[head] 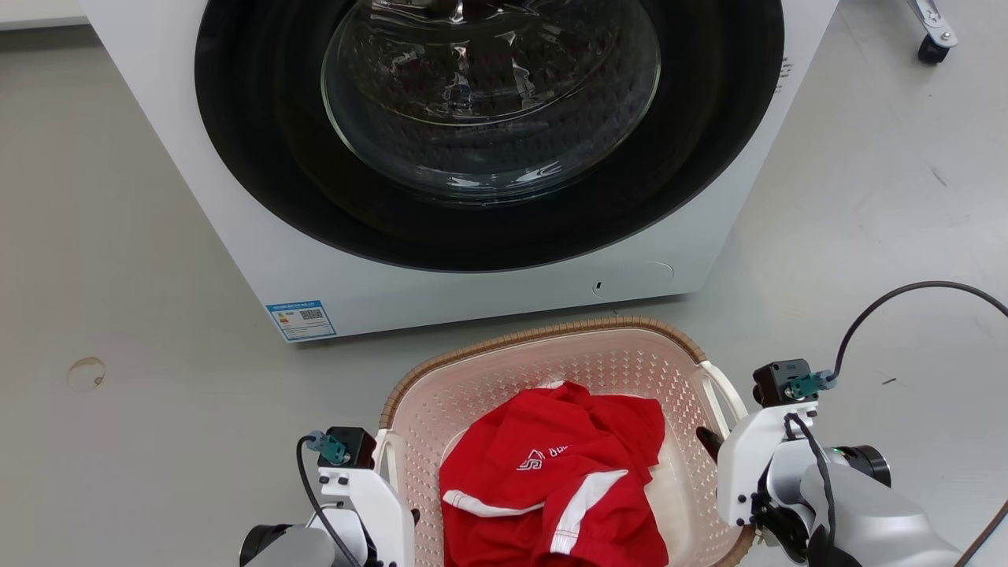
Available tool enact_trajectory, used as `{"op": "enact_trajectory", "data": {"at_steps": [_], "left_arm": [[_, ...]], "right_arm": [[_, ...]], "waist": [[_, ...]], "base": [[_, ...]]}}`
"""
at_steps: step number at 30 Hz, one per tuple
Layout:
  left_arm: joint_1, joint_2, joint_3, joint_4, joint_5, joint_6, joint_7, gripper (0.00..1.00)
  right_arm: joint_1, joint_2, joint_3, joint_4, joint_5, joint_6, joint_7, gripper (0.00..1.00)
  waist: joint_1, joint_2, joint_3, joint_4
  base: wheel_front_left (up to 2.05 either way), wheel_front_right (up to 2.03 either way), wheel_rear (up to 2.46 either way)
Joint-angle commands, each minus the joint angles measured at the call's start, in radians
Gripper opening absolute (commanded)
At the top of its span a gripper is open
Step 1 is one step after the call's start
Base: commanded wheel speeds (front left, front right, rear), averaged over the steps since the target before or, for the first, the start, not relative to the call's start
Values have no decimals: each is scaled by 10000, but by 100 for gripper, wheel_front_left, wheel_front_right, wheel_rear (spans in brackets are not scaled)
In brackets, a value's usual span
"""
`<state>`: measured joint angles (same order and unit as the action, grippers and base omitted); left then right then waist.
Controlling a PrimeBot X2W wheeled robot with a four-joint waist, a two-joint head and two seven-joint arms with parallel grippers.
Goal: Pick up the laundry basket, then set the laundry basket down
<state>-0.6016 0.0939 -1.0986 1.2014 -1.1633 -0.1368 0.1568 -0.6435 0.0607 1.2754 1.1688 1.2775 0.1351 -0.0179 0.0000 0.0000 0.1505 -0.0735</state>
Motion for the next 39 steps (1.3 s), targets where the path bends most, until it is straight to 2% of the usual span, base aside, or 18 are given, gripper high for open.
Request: {"op": "enact_trajectory", "data": {"at_steps": [1, 19, 39], "left_arm": [[-165, 1346, 126, 523, 2, 61, -76, 0], [-623, 1352, -233, 444, 13, 61, -218, 0], [-1439, 1107, -666, 718, 363, 61, -819, 0]], "right_arm": [[-63, -1109, -33, 498, 10, -44, -147, 0], [-406, -1109, -5, 624, 23, -44, -404, 0], [-986, -1109, -34, 929, 65, -44, -1139, 0]], "waist": [[0, 0, 7, 2], [0, 0, 605, 26], [0, 0, 2283, -22]], "base": [[0, 0, 0], [0, 0, 0], [0, 0, 0]]}}
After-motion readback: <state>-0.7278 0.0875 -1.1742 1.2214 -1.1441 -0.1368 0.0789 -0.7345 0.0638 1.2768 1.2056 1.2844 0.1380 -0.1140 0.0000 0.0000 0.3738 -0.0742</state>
